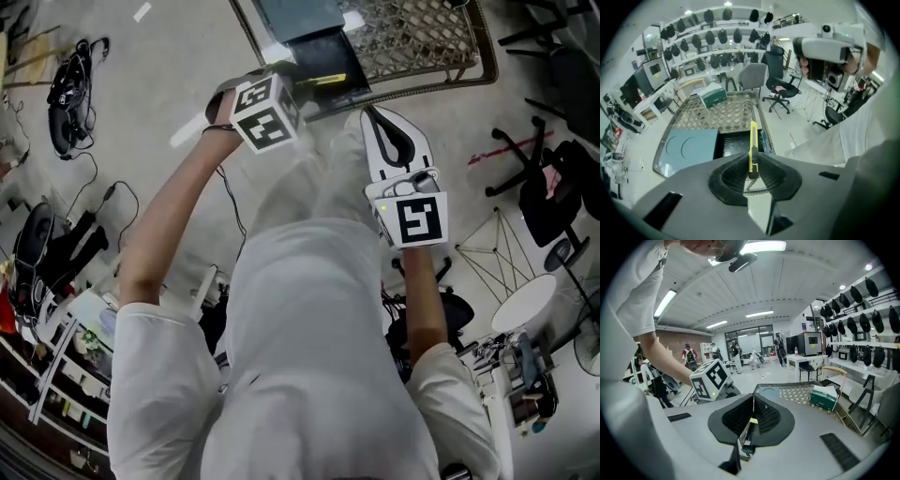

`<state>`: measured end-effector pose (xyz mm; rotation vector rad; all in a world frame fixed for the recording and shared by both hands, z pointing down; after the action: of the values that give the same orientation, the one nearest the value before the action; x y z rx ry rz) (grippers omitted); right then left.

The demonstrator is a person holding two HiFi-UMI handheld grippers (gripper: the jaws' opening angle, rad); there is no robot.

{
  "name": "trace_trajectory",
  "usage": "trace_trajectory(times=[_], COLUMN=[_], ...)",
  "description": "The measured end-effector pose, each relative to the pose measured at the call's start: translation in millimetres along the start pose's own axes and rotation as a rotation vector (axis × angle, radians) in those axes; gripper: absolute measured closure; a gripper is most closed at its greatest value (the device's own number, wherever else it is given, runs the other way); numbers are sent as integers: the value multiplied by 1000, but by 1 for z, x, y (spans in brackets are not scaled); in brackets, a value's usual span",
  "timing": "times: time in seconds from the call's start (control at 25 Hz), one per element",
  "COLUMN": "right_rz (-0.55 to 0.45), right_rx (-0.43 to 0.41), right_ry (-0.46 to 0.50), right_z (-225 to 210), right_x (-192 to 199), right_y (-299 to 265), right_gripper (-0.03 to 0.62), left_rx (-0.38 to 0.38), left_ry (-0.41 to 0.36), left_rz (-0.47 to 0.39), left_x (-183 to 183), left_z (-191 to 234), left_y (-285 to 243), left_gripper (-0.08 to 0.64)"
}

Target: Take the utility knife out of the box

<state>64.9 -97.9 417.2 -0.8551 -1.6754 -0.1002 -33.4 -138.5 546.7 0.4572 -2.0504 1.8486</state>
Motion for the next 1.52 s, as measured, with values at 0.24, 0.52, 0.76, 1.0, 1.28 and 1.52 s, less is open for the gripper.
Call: trace_trajectory(times=[0.24, 0.52, 0.76, 1.0, 1.28, 1.52], right_rz=[-31, -67, -114, -125, -155, -195], right_rx=[-3, 2, 26, 40, 53, 49], right_ry=[46, 72, 66, 91, 105, 97], right_z=[15, 40, 59, 71, 90, 101], right_x=[-30, -58, -74, -87, -103, -117], right_y=[10, 28, 44, 60, 75, 84], right_gripper=[592, 592, 592, 592, 592, 592], left_rx=[-113, -281, -433, -565, -709, -781], left_ry=[155, 314, 448, 586, 685, 704], left_rz=[-59, -161, -242, -350, -480, -537], left_x=[-3, -7, -10, -21, -24, -24], left_z=[-6, -12, -34, -51, -61, -69], left_y=[47, 113, 170, 221, 268, 293], left_gripper=[503, 505, 503, 505, 503, 503])
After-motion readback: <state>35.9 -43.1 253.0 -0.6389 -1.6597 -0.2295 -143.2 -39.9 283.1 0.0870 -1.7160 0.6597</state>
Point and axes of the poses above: the fingertips, and each gripper's own axes: y backward along the fingers, z to its left, x out of its underside, the point moved 3 cm from there along y, backward along the fingers, and after that the axes turned 14 degrees about -y, right-handed, at the moved point
